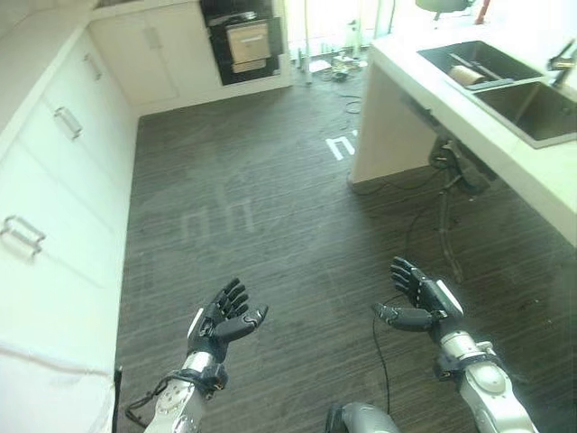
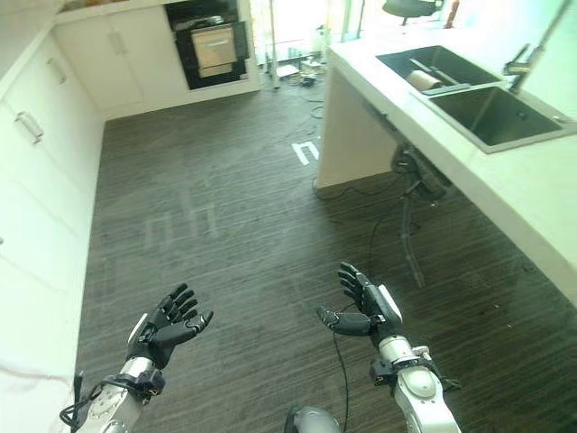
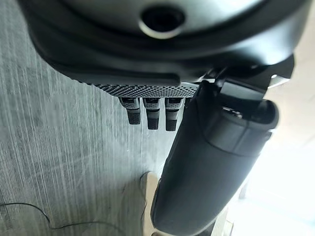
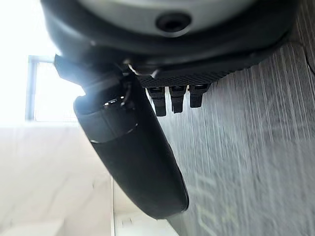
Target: Place the dishes in the dishwasher.
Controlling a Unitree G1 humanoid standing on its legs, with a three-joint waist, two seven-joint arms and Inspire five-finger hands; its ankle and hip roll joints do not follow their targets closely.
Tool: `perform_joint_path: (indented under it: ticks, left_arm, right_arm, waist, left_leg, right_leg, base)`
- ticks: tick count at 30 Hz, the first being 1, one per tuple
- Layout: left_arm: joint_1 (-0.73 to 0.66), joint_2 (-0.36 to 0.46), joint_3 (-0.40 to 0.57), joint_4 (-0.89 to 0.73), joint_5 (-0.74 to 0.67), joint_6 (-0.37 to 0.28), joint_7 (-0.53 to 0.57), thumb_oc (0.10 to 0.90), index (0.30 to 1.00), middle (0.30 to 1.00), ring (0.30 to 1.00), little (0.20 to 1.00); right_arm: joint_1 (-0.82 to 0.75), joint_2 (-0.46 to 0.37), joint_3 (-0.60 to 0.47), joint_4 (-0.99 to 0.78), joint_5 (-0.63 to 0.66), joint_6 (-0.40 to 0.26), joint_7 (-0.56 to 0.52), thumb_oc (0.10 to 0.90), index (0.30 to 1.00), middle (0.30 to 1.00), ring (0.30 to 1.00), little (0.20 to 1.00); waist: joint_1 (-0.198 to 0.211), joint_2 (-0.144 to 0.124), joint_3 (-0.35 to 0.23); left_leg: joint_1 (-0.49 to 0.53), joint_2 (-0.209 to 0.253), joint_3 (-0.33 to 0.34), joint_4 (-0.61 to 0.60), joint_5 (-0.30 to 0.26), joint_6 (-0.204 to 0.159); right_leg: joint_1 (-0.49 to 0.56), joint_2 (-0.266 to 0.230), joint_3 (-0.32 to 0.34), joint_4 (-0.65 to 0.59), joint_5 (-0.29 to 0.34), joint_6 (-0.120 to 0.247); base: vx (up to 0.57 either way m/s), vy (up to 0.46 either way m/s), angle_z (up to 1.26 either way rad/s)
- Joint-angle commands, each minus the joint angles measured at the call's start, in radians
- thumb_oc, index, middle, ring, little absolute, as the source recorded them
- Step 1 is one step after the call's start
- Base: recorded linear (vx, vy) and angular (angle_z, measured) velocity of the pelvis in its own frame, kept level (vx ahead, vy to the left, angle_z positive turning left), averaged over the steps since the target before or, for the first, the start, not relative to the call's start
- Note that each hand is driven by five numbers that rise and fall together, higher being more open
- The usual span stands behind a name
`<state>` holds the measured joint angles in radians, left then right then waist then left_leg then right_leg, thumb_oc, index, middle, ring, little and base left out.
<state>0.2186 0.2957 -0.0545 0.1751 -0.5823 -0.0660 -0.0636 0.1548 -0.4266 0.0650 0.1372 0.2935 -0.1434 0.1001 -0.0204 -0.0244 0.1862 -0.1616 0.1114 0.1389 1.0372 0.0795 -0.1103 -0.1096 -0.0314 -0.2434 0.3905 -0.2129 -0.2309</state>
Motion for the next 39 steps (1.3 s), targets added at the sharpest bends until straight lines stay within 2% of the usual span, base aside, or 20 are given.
perform_joint_path:
  ticks: [1, 4, 5, 6, 7, 10, 11, 12, 15, 18, 22, 24, 25, 26, 27, 28, 30, 32, 34, 39]
  left_arm:
    - [0.0, 0.042, 0.004, -0.076, -0.002, -0.113, -0.012, 0.8, 0.9, 0.9, 0.9, 0.9]
    - [0.021, 0.042, 0.008, -0.101, -0.019, -0.126, -0.021, 0.8, 0.9, 0.9, 0.9, 0.9]
    - [0.031, 0.042, 0.007, -0.108, -0.012, -0.14, -0.025, 0.8, 0.9, 0.9, 0.9, 0.9]
    - [0.047, 0.043, 0.008, -0.118, -0.003, -0.161, -0.026, 0.8, 0.9, 0.9, 0.9, 0.9]
    - [0.06, 0.041, 0.008, -0.127, 0.001, -0.175, -0.027, 0.8, 0.9, 0.9, 0.9, 0.9]
    - [0.078, 0.034, 0.007, -0.129, 0.032, -0.213, -0.041, 0.8, 0.9, 0.9, 0.9, 0.9]
    - [0.076, 0.035, 0.005, -0.127, 0.047, -0.229, -0.046, 0.8, 0.9, 0.9, 0.9, 0.9]
    - [0.068, 0.043, 0.003, -0.134, 0.062, -0.241, -0.048, 0.8, 0.9, 0.9, 0.9, 0.9]
    - [0.041, 0.061, 0.003, -0.139, 0.072, -0.241, -0.041, 0.8, 0.9, 0.9, 0.9, 0.9]
    - [-0.012, 0.089, 0.0, -0.128, 0.065, -0.225, -0.042, 0.8, 0.9, 0.9, 0.9, 0.9]
    - [-0.05, 0.109, -0.014, -0.151, 0.124, -0.226, -0.069, 0.8, 0.9, 0.9, 0.9, 0.9]
    - [-0.058, 0.11, -0.019, -0.158, 0.121, -0.213, -0.083, 0.8, 0.9, 0.9, 0.9, 0.9]
    - [-0.063, 0.109, -0.022, -0.167, 0.132, -0.215, -0.087, 0.8, 0.9, 0.9, 0.9, 0.9]
    - [-0.066, 0.109, -0.024, -0.172, 0.137, -0.219, -0.082, 0.8, 0.9, 0.9, 0.9, 0.9]
    - [-0.09, 0.132, -0.01, -0.222, 0.134, -0.212, -0.029, 0.8, 0.9, 0.9, 0.9, 0.9]
    - [-0.09, 0.142, 0.004, -0.239, 0.125, -0.211, -0.023, 0.8, 0.9, 0.9, 0.9, 0.9]
    - [-0.073, 0.15, 0.008, -0.266, 0.132, -0.229, -0.008, 0.8, 0.9, 0.9, 0.9, 0.9]
    - [-0.071, 0.149, 0.004, -0.273, 0.146, -0.243, 0.0, 0.8, 0.9, 0.9, 0.9, 0.9]
    - [-0.068, 0.142, -0.004, -0.277, 0.171, -0.272, 0.014, 0.8, 0.9, 0.9, 0.9, 0.9]
    - [-0.067, 0.126, 0.005, -0.276, 0.109, -0.294, 0.081, 0.8, 0.9, 0.9, 0.9, 0.9]
  right_arm:
    - [-0.01, -0.042, -0.011, -0.104, -0.027, -0.104, 0.002, 0.8, 0.9, 0.9, 0.9, 0.9]
    - [-0.007, -0.044, -0.019, -0.13, 0.004, -0.092, 0.025, 0.8, 0.9, 0.9, 0.9, 0.9]
    - [-0.001, -0.042, -0.024, -0.14, 0.007, -0.092, 0.036, 0.8, 0.9, 0.9, 0.9, 0.9]
    - [0.008, -0.042, -0.026, -0.156, 0.012, -0.092, 0.052, 0.8, 0.9, 0.9, 0.9, 0.9]
    - [0.016, -0.044, -0.029, -0.168, 0.016, -0.094, 0.068, 0.8, 0.9, 0.9, 0.9, 0.9]
    - [0.024, -0.048, -0.028, -0.185, 0.012, -0.104, 0.086, 0.8, 0.9, 0.9, 0.9, 0.9]
    - [0.023, -0.052, -0.025, -0.193, 0.013, -0.107, 0.082, 0.8, 0.9, 0.9, 0.9, 0.9]
    - [0.011, -0.059, -0.017, -0.209, 0.019, -0.102, 0.075, 0.8, 0.9, 0.9, 0.9, 0.9]
    - [0.004, -0.061, -0.019, -0.225, 0.029, -0.099, 0.079, 0.8, 0.9, 0.9, 0.9, 0.9]
    - [0.008, -0.053, -0.029, -0.243, 0.049, -0.088, 0.058, 0.8, 0.9, 0.9, 0.9, 0.9]
    - [0.013, 0.001, -0.033, -0.256, 0.048, -0.083, 0.046, 0.8, 0.9, 0.9, 0.9, 0.9]
    - [0.012, 0.016, -0.034, -0.259, 0.06, -0.083, 0.042, 0.8, 0.9, 0.9, 0.9, 0.9]
    - [0.008, 0.026, -0.028, -0.267, 0.069, -0.083, 0.041, 0.8, 0.9, 0.9, 0.9, 0.9]
    - [0.003, 0.029, -0.022, -0.267, 0.072, -0.083, 0.04, 0.8, 0.9, 0.9, 0.9, 0.9]
    - [-0.012, 0.023, -0.003, -0.285, 0.103, -0.082, 0.07, 0.8, 0.9, 0.9, 0.9, 0.9]
    - [0.001, 0.012, -0.009, -0.3, 0.111, -0.092, 0.089, 0.8, 0.9, 0.9, 0.9, 0.9]
    - [0.013, -0.009, -0.002, -0.311, 0.134, -0.112, 0.09, 0.8, 0.9, 0.9, 0.9, 0.9]
    - [0.006, -0.008, 0.008, -0.305, 0.138, -0.122, 0.078, 0.8, 0.9, 0.9, 0.9, 0.9]
    - [0.002, -0.005, 0.012, -0.3, 0.133, -0.124, 0.074, 0.8, 0.9, 0.9, 0.9, 0.9]
    - [-0.047, -0.01, 0.034, -0.296, 0.121, -0.091, 0.044, 0.8, 0.9, 0.9, 0.9, 0.9]
  waist:
    - [0.004, -0.02, -0.007]
    - [0.004, -0.023, -0.005]
    - [0.004, -0.012, -0.007]
    - [0.006, 0.033, -0.004]
    - [0.012, 0.046, -0.001]
    - [0.026, 0.059, -0.003]
    - [0.03, 0.057, -0.003]
    - [0.033, 0.051, -0.006]
    - [0.026, 0.051, -0.012]
    - [0.023, 0.045, -0.028]
    - [0.019, 0.026, -0.05]
    - [0.022, 0.022, -0.053]
    - [0.023, 0.024, -0.05]
    - [0.023, 0.026, -0.048]
    - [0.022, 0.024, -0.025]
    - [0.017, 0.007, -0.005]
    - [0.001, -0.033, 0.013]
    - [-0.006, -0.038, 0.018]
    - [-0.01, -0.041, 0.014]
    - [-0.002, -0.031, -0.031]
  left_leg:
    - [-0.006, -0.008, -0.002, -0.288, -0.064, 0.043]
    - [0.049, -0.019, 0.038, -0.569, -0.049, 0.048]
    - [0.067, -0.024, 0.026, -0.734, -0.026, 0.04]
    - [-0.026, 0.0, -0.055, -0.737, -0.075, 0.023]
    - [-0.074, -0.001, -0.108, -0.737, -0.097, 0.014]
    - [-0.139, 0.009, -0.144, -0.737, -0.078, -0.001]
    - [-0.143, 0.012, -0.129, -0.737, -0.074, -0.001]
    - [-0.138, 0.011, -0.118, -0.737, -0.115, 0.011]
    - [-0.117, 0.016, -0.095, -0.737, -0.143, 0.025]
    - [-0.079, -0.01, -0.086, -0.737, -0.182, 0.058]
    - [-0.026, -0.068, -0.115, -0.737, -0.232, 0.12]
    - [-0.011, -0.085, -0.126, -0.737, -0.249, 0.137]
    - [0.008, -0.089, -0.124, -0.737, -0.26, 0.143]
    - [0.015, -0.087, -0.119, -0.737, -0.263, 0.143]
    - [0.051, -0.061, -0.072, -0.737, -0.275, 0.127]
    - [0.074, -0.06, -0.05, -0.737, -0.289, 0.117]
    - [0.118, -0.083, -0.011, -0.737, -0.334, 0.117]
    - [0.138, -0.09, -0.014, -0.737, -0.357, 0.122]
    - [0.154, -0.101, -0.032, -0.737, -0.376, 0.129]
    - [0.208, -0.089, -0.026, -0.737, -0.388, 0.109]
  right_leg:
    - [0.05, -0.056, 0.053, -0.09, 0.041, 0.225]
    - [0.065, -0.038, 0.109, -0.09, 0.02, 0.243]
    - [0.07, -0.024, 0.132, -0.09, 0.01, 0.255]
    - [0.083, 0.024, 0.157, -0.09, -0.005, 0.266]
    - [0.101, 0.04, 0.172, -0.09, -0.022, 0.27]
    - [0.131, 0.064, 0.194, -0.09, -0.049, 0.267]
    - [0.146, 0.059, 0.193, -0.09, -0.061, 0.269]
    - [0.156, 0.037, 0.181, -0.09, -0.067, 0.278]
    - [0.178, 0.014, 0.165, -0.09, -0.074, 0.29]
    - [0.228, -0.01, 0.151, -0.09, -0.074, 0.315]
    - [0.257, -0.032, 0.108, -0.067, 0.122, 0.385]
    - [0.21, -0.036, 0.096, 0.103, 0.173, 0.398]
    - [0.143, -0.045, 0.088, 0.219, 0.203, 0.395]
    - [0.12, -0.051, 0.078, 0.232, 0.203, 0.391]
    - [0.062, -0.059, -0.026, -0.004, 0.157, 0.361]
    - [0.03, -0.078, -0.053, -0.09, 0.141, 0.358]
    - [-0.099, -0.142, -0.034, -0.09, 0.201, 0.388]
    - [-0.137, -0.153, -0.01, -0.09, 0.236, 0.395]
    - [-0.14, -0.141, 0.023, -0.09, 0.2, 0.391]
    - [-0.09, -0.112, 0.009, -0.09, 0.14, 0.352]
  base:
    - [0.22, -0.015, -0.58]
    - [0.31, 0.087, -0.65]
    - [0.39, 0.256, -0.66]
    - [0.42, 0.285, -0.61]
    - [0.34, 0.235, -0.39]
    - [0.24, 0.13, -0.42]
    - [0.35, 0.23, -0.66]
    - [0.33, 0.259, -0.54]
    - [0.23, 0.2, -0.67]
    - [0.33, 0.275, -0.36]
    - [0.34, 0.252, 0.17]
    - [0.23, 0.194, 0.12]
    - [0.17, 0.155, 0.02]
    - [0.32, 0.074, -0.13]
    - [0.32, -0.113, -0.33]
    - [0.35, -0.223, -0.91]
    - [0.23, -0.255, -1.44]
    - [0.21, -0.194, -0.48]
    - [0.24, -0.238, 0.39]
    - [0.27, -0.306, 0.31]
